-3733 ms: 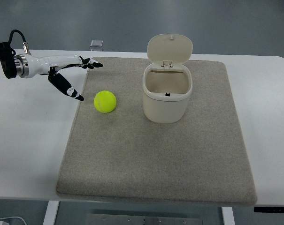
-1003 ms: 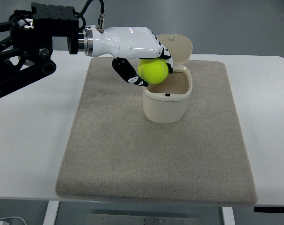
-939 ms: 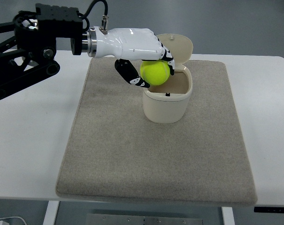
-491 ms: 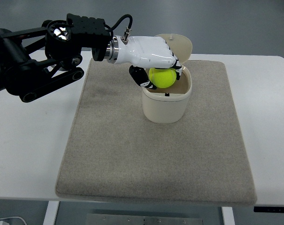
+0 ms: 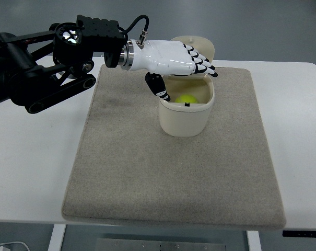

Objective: Put tennis ball into box with left hand

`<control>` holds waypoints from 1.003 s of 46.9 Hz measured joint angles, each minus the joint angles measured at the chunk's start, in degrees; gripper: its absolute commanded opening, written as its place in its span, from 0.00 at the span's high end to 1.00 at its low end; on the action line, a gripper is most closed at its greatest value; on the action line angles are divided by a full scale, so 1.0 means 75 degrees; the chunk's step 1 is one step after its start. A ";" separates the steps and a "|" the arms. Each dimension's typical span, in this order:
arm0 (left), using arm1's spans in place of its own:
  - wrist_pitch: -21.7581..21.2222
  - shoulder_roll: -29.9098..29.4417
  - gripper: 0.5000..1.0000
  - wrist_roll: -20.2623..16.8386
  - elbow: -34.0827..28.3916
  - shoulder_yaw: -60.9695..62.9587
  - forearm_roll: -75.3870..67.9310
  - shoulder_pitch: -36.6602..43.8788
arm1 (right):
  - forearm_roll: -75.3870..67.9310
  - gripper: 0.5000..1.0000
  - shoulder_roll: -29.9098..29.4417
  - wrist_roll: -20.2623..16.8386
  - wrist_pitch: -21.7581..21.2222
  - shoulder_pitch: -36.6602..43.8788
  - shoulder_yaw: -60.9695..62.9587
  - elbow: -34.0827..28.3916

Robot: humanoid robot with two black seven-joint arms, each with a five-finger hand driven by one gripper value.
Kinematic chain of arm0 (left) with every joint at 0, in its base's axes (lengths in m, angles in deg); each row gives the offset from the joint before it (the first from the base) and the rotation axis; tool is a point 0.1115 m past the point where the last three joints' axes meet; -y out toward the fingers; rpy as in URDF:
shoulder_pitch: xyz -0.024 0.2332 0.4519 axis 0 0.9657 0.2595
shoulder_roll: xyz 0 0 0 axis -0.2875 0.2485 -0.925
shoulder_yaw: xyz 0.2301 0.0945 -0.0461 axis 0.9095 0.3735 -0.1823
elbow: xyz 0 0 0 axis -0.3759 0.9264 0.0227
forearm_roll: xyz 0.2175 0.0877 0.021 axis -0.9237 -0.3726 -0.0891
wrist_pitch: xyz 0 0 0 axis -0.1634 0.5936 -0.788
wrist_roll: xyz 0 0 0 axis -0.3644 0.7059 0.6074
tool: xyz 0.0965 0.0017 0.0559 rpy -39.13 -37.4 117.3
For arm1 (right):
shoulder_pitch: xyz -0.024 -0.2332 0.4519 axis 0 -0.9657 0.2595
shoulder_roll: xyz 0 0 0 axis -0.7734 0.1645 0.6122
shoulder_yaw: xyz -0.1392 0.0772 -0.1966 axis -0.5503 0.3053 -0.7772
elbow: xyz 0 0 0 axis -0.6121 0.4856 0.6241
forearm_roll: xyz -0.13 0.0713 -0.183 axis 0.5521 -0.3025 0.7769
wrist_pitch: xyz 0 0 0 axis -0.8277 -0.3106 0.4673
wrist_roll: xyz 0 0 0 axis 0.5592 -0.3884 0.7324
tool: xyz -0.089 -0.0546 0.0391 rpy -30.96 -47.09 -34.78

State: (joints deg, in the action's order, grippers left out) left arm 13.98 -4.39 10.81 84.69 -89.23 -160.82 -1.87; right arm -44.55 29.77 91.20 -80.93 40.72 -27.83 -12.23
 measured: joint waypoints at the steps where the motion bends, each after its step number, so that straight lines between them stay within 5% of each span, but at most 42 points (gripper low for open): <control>1: 0.0001 -0.0051 0.02 -0.0019 0.0028 -0.0007 0.0042 0.0000 | 0.0000 0.12 0.0000 -0.0002 0.0000 0.0000 0.0000 0.0000; 23: 0.0016 -0.1556 0.01 -0.0191 0.0851 -0.0150 0.3628 -0.0115 | 0.0000 0.12 0.0000 -0.0003 0.0000 -0.0001 0.0000 0.0000; 47: 0.0039 -0.2500 0.01 -0.0131 -0.0515 -0.0372 0.8267 0.0487 | 0.0001 0.12 0.0000 -0.0004 0.0000 -0.0004 0.0000 0.0000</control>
State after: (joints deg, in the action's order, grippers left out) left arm 14.27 -23.14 9.82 80.83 -92.01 -98.82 1.79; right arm -44.55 29.77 91.17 -80.93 40.69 -27.83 -12.23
